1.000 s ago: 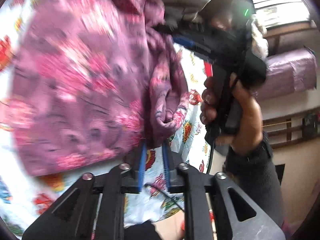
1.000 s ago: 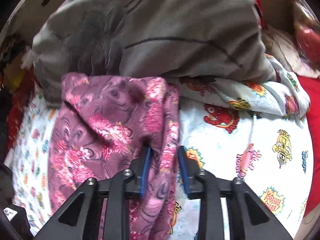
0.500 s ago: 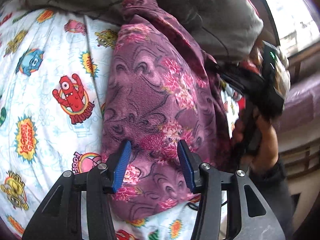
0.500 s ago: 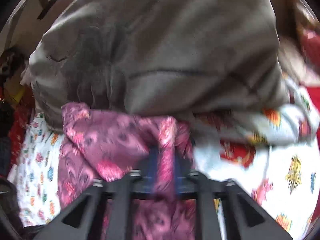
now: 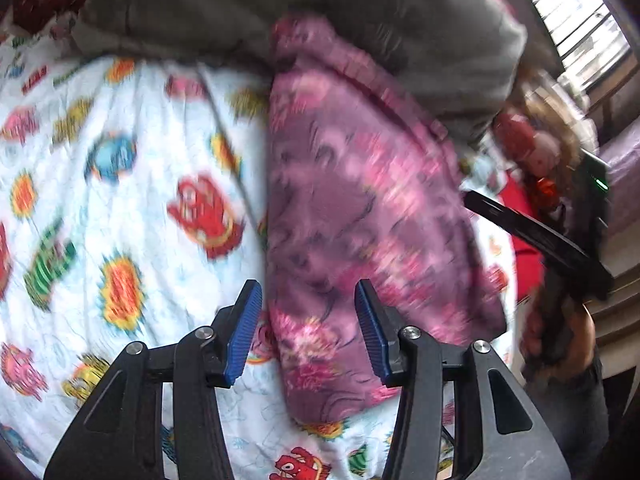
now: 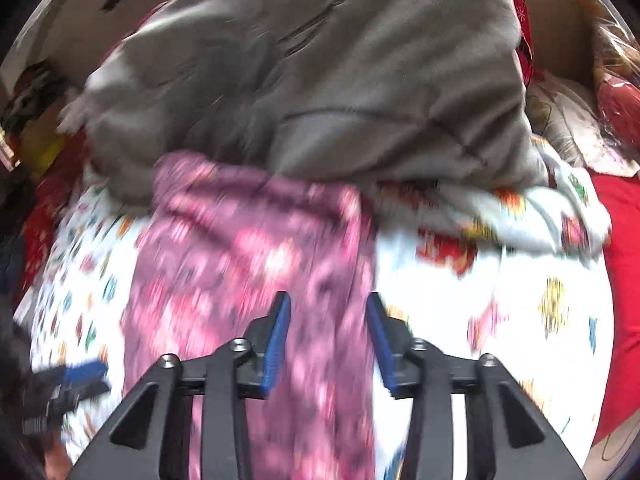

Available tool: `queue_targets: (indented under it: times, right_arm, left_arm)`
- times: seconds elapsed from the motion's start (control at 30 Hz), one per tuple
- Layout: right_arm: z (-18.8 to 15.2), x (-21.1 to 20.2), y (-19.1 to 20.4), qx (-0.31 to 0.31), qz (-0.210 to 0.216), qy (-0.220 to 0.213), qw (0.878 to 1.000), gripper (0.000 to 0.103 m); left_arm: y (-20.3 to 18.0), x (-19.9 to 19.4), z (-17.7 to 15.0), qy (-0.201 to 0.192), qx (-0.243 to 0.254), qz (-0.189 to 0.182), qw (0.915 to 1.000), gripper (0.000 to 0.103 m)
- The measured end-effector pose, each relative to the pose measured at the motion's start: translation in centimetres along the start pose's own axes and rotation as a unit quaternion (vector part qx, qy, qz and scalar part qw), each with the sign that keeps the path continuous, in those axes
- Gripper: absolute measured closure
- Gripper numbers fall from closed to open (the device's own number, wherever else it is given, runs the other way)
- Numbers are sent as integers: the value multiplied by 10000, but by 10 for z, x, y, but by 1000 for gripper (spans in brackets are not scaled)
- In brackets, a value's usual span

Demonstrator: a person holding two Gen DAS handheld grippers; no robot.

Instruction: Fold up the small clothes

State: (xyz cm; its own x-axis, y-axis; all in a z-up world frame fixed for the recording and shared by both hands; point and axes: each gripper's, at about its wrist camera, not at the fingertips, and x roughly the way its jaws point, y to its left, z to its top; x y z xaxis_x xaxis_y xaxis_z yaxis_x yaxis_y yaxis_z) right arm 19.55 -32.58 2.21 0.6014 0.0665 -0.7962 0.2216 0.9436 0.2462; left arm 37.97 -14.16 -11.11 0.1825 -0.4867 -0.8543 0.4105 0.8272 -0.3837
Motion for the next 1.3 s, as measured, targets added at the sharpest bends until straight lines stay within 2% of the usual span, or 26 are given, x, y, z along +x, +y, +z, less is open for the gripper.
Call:
queue_targets:
  times: [0.07,0.1,0.13,0.23,0.3,0.37,0.4,0.47,0.53,0.6,0.67,0.77,0.9,0.97,1.0,1.03,1.07,1.1,1.23,1.3]
  right_arm:
    - [-20,11,-3,-36,-260,161,9995,64]
    - [-29,20,-1,-91,-490,384,9980,64]
    - [-37,18,-3,-58,-483,371,9981,64]
    - [-47,-19,-2,124,-305,-107,9994,64]
    - [-62,-37,-4,147,-114,-356,9992,66]
    - [-75,-32,-4,58,-315,-183,9993,66]
    - [-84,-17,-10,-47,-528,155,9985,66]
    - [-92,-11,-19,34,-551,334,9979,66]
    - [-84,-24,-23,268,-409,176,9986,66]
    - [-67,-39,-26,426,-292,-180,9985,61]
    - [-48,-47,-25,564,-200,-487,9970,61]
    - [-18,-38,-7,468,-23,-616,9970,61]
    - [12,-3,13,268,37,-604,9978,68]
    - [21,23,11,180,-237,-556,9980,74]
    - [22,41,6,201,-508,-349,9979,74]
    - [22,55,-1,276,-649,-131,9974,73]
    - [22,64,-11,424,-609,-25,9972,64]
    - [22,63,-20,646,-480,-129,9967,59]
    - [19,40,-44,1188,-28,-243,9926,57]
    - [10,28,-58,1428,472,-260,9883,53]
  left_arm:
    - [3,20,-12,344,-23,189,9992,55]
    - [6,21,-14,299,-80,162,9994,54]
    - [6,16,-15,267,-111,131,9995,55]
    - [8,-1,-18,194,-100,-13,9998,55]
    - [9,-6,-23,138,23,106,9998,55]
    - [2,1,-27,300,88,284,9991,55]
    - [3,7,-28,369,68,279,9989,55]
    - [4,4,-24,364,-35,132,9992,55]
    - [3,-6,-14,185,-40,-99,9998,55]
    - [-4,-13,1,37,14,-168,9999,55]
    - [-20,-13,22,-72,154,-198,9997,55]
    - [-39,-2,58,-282,304,126,9991,50]
    - [-33,23,90,-309,79,356,9989,49]
    - [-28,43,98,-219,19,724,9971,44]
    - [-22,55,100,-67,-70,785,9969,36]
    - [-13,65,101,75,-251,681,9973,34]
    - [-6,67,102,114,-436,496,9978,34]
    - [2,65,102,131,-620,253,9977,34]
    - [27,38,91,8,-932,-471,9945,34]
    - [36,30,76,34,-988,-970,9904,34]
